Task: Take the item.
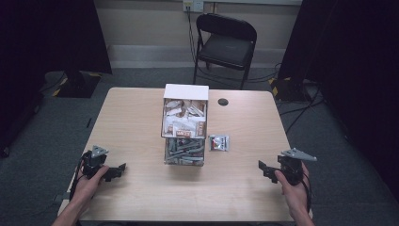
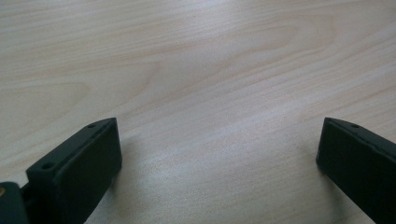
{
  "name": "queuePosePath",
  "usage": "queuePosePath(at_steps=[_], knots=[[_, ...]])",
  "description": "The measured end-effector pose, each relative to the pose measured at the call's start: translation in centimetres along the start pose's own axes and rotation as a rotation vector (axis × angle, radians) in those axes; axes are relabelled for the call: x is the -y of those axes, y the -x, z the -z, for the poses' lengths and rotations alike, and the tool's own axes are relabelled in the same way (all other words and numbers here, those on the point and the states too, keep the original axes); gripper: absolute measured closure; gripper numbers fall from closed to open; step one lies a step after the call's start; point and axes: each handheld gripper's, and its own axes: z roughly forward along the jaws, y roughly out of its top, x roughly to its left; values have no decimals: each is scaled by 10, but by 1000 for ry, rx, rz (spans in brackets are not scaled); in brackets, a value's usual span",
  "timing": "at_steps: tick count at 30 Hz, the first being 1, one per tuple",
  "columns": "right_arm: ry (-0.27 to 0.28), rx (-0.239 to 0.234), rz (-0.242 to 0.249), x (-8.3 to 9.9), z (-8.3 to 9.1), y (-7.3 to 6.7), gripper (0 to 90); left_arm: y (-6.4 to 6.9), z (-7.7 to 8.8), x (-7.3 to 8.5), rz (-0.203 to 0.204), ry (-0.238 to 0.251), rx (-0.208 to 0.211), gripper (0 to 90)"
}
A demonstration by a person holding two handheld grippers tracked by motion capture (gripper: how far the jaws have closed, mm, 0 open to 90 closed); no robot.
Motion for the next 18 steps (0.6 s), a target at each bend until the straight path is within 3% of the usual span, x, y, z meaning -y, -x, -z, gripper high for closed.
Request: queuePosePath(at_steps=[6, 9, 12, 18], knots=[[-96, 82, -17, 26, -6, 17, 147, 0, 0, 0, -2, -1, 0, 0], [-120, 96, -22, 31, -10, 21, 148, 0, 0, 0, -2, -1, 0, 0], [-149, 140, -11, 33, -16, 20, 139, 0, 0, 0, -2, -1, 0, 0], [-97, 181, -23, 36, -23, 14, 100, 0, 0, 0, 0, 0, 1, 0]])
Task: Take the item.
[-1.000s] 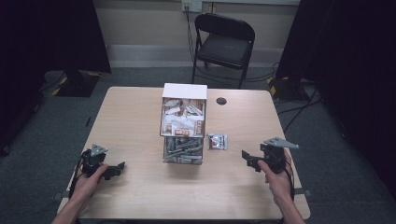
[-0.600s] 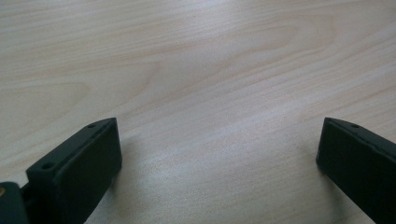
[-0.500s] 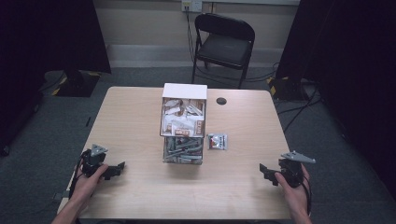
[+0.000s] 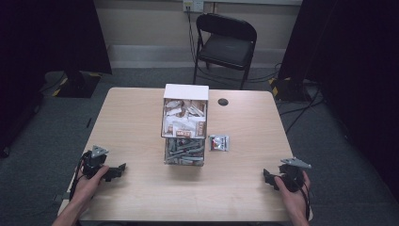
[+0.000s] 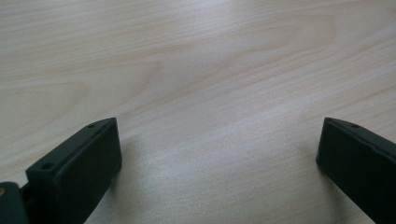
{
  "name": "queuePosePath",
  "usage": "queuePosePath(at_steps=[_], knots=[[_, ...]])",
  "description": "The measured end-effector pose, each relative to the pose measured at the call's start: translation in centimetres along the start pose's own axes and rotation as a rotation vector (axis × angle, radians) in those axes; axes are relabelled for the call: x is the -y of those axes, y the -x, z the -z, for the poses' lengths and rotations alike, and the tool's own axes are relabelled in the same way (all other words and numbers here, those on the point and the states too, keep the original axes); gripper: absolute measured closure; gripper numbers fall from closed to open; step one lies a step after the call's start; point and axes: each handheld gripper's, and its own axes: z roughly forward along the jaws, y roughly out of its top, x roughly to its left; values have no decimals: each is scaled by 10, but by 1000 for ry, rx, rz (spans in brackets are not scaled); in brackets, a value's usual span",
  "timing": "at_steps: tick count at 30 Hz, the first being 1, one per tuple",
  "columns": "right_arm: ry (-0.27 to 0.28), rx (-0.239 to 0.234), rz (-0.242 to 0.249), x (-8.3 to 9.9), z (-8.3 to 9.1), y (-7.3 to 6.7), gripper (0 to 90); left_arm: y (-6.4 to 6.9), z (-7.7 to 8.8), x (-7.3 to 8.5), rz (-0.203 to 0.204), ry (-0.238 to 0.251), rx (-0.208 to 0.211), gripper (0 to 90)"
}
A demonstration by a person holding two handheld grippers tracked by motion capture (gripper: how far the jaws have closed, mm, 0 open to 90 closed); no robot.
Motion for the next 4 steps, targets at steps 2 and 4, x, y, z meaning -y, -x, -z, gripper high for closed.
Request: queuePosePath(at_steps=[2, 4], knots=[[16, 10, -10, 2, 0, -1, 94, 0, 0, 0, -2, -1, 0, 0], [16, 11, -10, 2, 0, -2, 94, 0, 0, 0, -2, -1, 0, 0]])
